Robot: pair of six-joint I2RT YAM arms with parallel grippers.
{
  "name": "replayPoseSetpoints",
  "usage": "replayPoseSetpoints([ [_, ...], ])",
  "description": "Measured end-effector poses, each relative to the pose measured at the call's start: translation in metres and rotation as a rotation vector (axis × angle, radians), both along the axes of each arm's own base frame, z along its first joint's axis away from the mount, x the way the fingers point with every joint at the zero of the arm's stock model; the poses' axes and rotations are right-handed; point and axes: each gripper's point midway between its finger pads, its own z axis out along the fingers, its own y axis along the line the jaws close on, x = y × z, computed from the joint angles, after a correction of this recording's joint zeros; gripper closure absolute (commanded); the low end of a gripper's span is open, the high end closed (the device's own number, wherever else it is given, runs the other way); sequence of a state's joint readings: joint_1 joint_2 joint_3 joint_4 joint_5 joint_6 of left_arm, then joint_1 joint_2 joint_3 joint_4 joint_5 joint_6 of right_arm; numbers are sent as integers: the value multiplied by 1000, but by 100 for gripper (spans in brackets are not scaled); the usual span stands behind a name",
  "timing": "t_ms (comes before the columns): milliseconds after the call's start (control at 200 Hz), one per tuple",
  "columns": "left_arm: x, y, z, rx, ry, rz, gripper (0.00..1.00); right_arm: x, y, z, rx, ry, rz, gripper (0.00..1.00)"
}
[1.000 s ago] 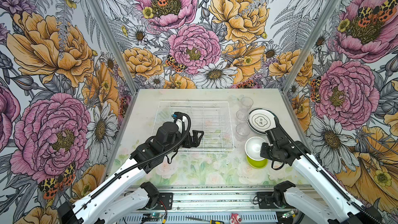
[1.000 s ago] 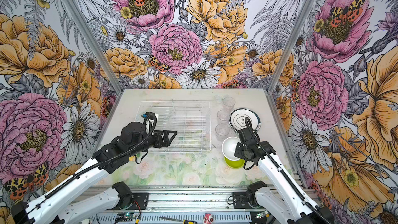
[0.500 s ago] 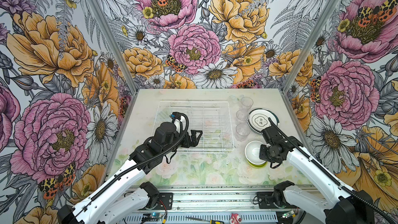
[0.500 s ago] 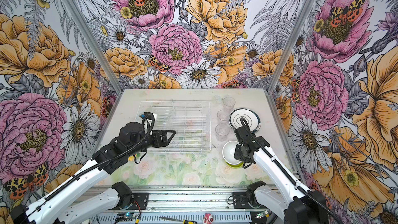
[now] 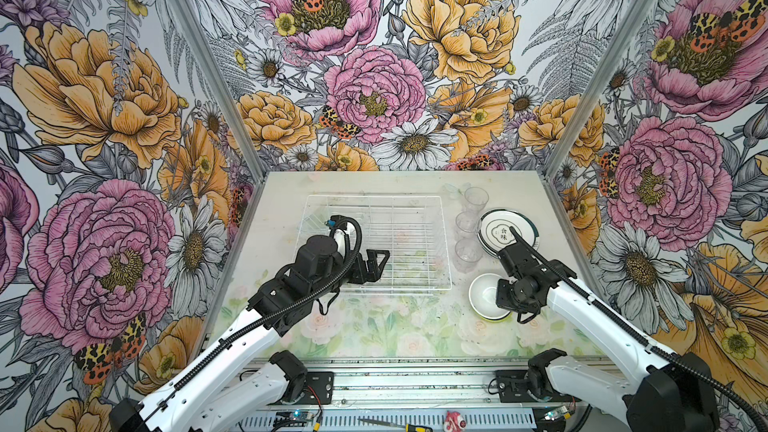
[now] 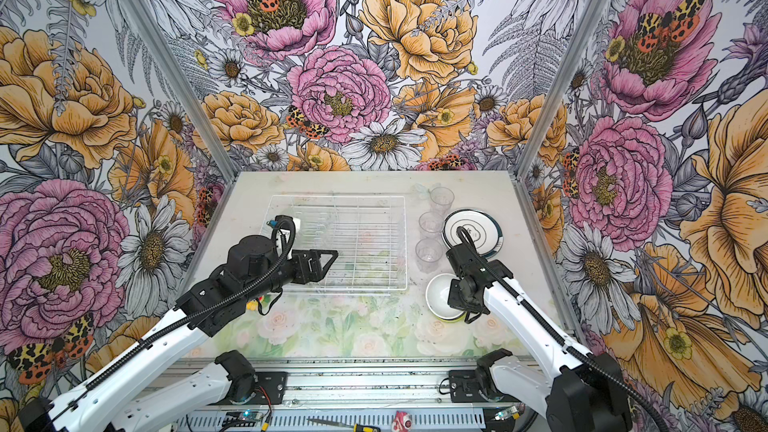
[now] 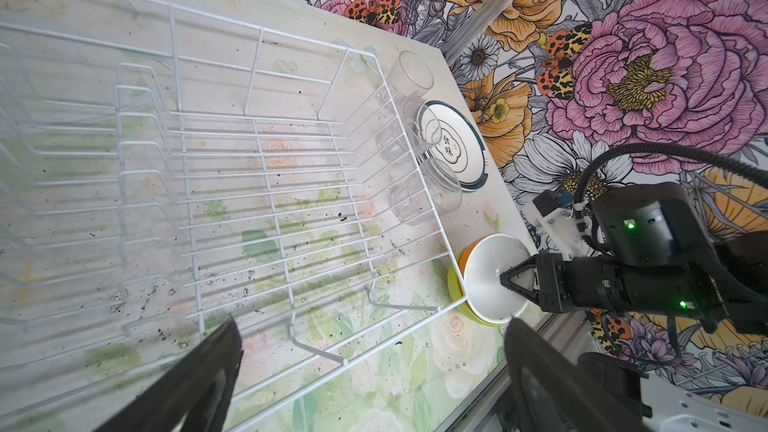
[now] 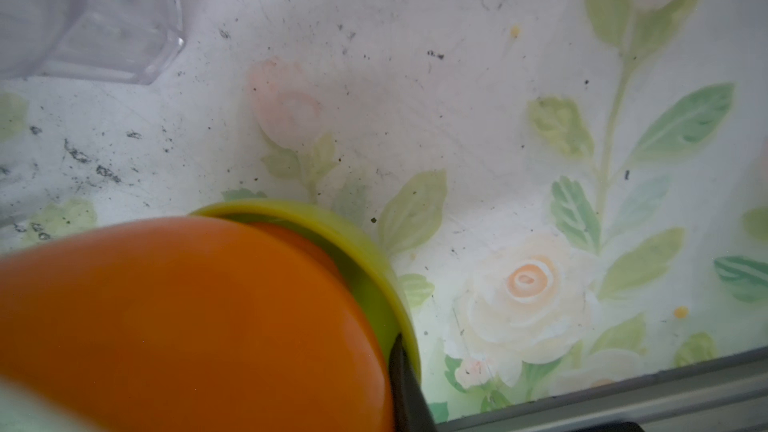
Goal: Unload the mixed dishes from the dish rack
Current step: 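Lower the orange bowl into the lime-green bowl on the table, then open the right gripper and raise it off the stacked bowls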
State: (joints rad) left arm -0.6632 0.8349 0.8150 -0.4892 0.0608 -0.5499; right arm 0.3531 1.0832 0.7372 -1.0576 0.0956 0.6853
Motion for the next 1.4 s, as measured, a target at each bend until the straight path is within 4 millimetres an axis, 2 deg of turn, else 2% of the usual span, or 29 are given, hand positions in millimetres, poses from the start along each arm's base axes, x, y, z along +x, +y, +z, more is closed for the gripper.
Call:
replayPoseSetpoints([
  [225, 0, 0, 0, 0, 0, 0, 1, 0, 0, 0, 1, -3, -4, 61],
  [290, 0, 0, 0, 0, 0, 0, 1, 0, 0, 1, -1, -6, -4, 47],
  [345, 0, 0, 0, 0, 0, 0, 1, 1, -1, 2, -2, -13, -11, 41],
  [510, 0, 0, 0, 0, 0, 0, 1, 3, -3, 8, 0, -51, -18, 14],
  [550, 0, 0, 0, 0, 0, 0, 1, 3, -3, 10, 2, -63, -26, 1],
  [726, 0, 0, 0, 0, 1, 1, 1, 6, -7, 23, 6, -140, -39, 0],
  [936, 2, 1, -1, 0, 2, 5, 1, 21, -6, 57, 43, -280, -52, 1],
  [1211, 12, 6, -3, 12, -3, 35, 1, 66, 3, 99, 51, -474, 9, 1],
  [1401, 31, 31, -5, 39, -15, 129, 1, 109, -19, 136, -93, -730, 9, 1],
])
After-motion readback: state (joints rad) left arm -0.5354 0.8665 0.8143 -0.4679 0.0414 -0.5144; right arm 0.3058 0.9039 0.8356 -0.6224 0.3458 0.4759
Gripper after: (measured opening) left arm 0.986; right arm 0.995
